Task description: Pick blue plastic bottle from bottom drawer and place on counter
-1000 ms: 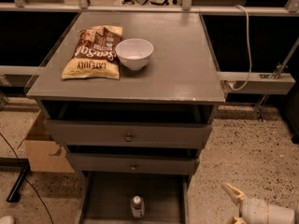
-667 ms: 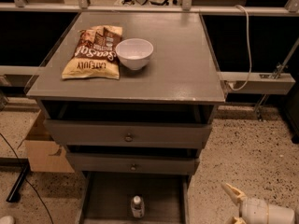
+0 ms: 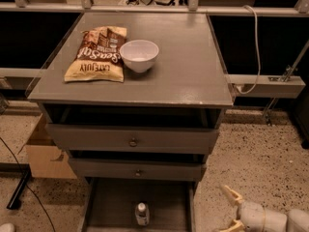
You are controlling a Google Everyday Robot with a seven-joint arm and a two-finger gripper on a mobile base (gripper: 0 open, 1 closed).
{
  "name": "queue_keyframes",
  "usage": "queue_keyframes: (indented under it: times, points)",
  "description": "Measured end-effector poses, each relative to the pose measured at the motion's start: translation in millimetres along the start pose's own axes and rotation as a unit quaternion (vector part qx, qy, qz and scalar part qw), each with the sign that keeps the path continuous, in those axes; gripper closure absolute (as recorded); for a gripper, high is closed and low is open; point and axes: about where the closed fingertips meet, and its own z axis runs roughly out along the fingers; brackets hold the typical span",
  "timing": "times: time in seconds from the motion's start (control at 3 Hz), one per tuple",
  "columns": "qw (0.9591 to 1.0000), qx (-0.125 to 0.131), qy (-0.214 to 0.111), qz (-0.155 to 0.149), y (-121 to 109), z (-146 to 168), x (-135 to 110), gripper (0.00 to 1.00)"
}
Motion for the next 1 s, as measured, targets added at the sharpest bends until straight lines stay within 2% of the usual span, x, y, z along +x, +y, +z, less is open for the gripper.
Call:
queue_keyframes:
  times: [0.33,0.67,1.0]
  points:
    - [0.9996,-0.013,-0.023,0.001,-9,11,14,0.00]
    - [0.9996,-0.013,-0.025,0.002,-9,11,16,0.00]
    - [0.9990,-0.014,-0.042,0.004,-9,20,27,0.00]
